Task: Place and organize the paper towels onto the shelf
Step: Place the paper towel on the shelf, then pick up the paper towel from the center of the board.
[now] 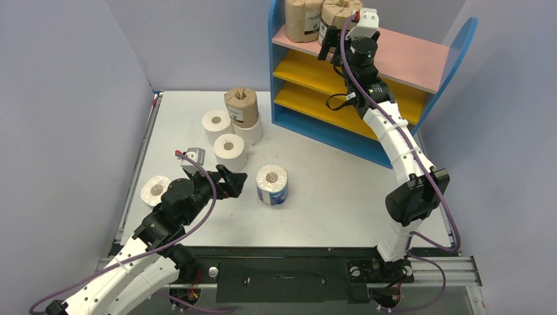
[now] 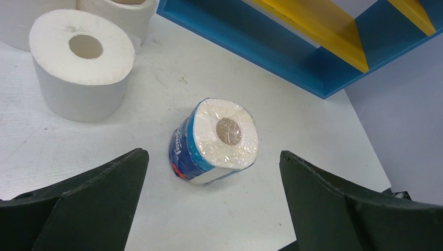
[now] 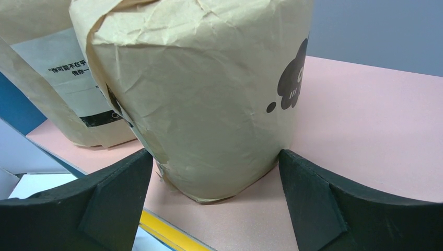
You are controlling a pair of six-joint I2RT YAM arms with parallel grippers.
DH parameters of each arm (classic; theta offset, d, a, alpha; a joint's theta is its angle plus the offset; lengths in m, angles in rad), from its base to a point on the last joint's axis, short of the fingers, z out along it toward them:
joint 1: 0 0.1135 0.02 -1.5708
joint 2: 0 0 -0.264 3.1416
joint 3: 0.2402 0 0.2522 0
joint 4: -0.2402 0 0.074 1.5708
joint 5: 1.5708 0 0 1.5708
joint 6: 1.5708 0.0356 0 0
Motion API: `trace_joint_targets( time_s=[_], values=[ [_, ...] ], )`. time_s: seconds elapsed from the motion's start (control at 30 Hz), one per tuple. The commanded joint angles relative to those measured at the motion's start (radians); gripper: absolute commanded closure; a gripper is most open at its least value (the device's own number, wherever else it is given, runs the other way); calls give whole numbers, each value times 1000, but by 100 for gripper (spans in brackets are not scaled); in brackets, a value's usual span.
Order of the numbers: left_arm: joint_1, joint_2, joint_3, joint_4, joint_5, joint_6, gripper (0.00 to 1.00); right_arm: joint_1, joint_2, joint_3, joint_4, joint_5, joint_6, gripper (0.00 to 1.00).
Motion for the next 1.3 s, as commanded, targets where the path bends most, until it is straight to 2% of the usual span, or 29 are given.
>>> trace_joint_targets(
  time_s=[0.0,0.77,1.0,1.27],
  values=[
    [3,-6,-2,46,12,-8,4,-4,-38,-3,14,6,3,14],
    [3,-55,-5,-14,11,-62,4,-4,-216,-124,30,40,30,13],
    [3,-45,3,-40,-37,-100,4,18,-426,-310,69,52,120,14],
    [3,-7,10,-76,-81,-185,4,202,-671,-563,25,147,93,14]
  ],
)
